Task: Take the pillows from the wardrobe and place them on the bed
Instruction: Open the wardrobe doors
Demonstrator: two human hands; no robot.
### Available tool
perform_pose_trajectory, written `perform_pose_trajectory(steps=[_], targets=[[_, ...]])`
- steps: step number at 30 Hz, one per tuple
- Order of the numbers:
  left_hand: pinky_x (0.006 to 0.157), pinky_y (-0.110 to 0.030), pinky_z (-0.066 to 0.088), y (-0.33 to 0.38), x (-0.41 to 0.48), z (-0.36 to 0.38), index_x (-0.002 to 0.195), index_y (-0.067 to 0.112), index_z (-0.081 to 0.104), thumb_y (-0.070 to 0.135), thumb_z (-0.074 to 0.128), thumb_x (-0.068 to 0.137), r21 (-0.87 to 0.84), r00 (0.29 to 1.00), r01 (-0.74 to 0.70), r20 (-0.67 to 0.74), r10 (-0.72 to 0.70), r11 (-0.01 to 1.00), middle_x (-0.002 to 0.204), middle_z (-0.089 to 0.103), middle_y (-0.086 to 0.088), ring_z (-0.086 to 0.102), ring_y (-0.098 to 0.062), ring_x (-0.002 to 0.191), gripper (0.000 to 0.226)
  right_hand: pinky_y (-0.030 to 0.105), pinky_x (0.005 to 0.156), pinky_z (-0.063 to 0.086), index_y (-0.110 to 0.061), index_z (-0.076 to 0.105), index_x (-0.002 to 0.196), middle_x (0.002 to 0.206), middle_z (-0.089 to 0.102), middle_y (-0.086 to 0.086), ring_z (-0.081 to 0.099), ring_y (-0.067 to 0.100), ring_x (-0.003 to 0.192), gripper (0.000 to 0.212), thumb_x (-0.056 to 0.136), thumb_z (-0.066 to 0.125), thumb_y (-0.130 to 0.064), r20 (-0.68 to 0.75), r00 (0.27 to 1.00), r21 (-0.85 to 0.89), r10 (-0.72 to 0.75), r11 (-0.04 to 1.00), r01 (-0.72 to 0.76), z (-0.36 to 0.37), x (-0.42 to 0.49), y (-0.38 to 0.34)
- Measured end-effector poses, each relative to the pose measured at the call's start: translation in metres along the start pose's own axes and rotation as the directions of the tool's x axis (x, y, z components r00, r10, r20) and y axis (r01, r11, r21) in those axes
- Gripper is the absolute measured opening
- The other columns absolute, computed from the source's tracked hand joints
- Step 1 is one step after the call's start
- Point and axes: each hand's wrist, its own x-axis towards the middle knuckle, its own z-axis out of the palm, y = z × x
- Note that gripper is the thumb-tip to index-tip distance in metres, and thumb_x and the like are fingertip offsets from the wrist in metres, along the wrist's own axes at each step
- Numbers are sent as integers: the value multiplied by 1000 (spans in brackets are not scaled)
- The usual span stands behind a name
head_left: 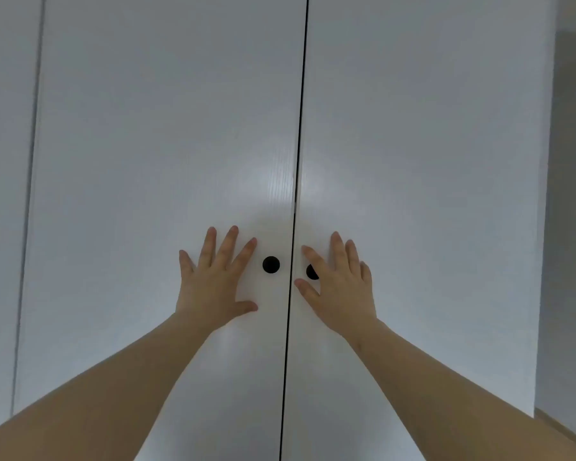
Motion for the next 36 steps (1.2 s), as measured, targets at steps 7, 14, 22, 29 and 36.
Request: perform_pose_trajectory(steps=[7,14,22,29,36], targets=[[111,-63,7,-2,0,4,125,35,-38,68,52,74,18,999,-25,-30,26,1000,154,-27,-1,-24,-33,140,109,47,87,47,-23,63,107,120,61,12,55,39,115,30,79,59,-32,-357,929,-53,-96,995,82,16,-1,7],[109,-66,5,-1,3,-1,115,33,-49,67,57,71,68,996,-33,84,28,997,142,-44,0,-30,-37,137,119,33,79,35,-16,52,104,93,60,2,51,24,90,20,91,49,-31,-153,988,192,8,981,22,8,6,-5],[112,-61,1,-3,1,-16,121,35,-41,61,68,64,42,975,-47,221,37,998,147,-40,-2,-35,-35,135,126,37,92,38,-26,41,95,80,47,-11,50,22,90,12,91,50,-32,126,982,491,143,851,-187,-9,5,-9],[108,-62,-12,4,-7,-43,142,33,-20,63,54,76,6,960,45,277,-44,999,154,-26,1,-27,-30,140,104,34,81,30,-23,39,93,75,46,-11,53,24,90,12,90,48,-31,64,982,468,176,864,-185,-25,-17,-22],[114,-56,1,35,-45,-56,146,26,1,43,50,87,-258,995,97,16,-96,961,158,-3,-4,-14,-30,144,79,32,79,35,-22,40,85,67,44,-11,50,19,74,12,92,47,-29,-121,977,508,176,857,-91,-54,-63,-25]])
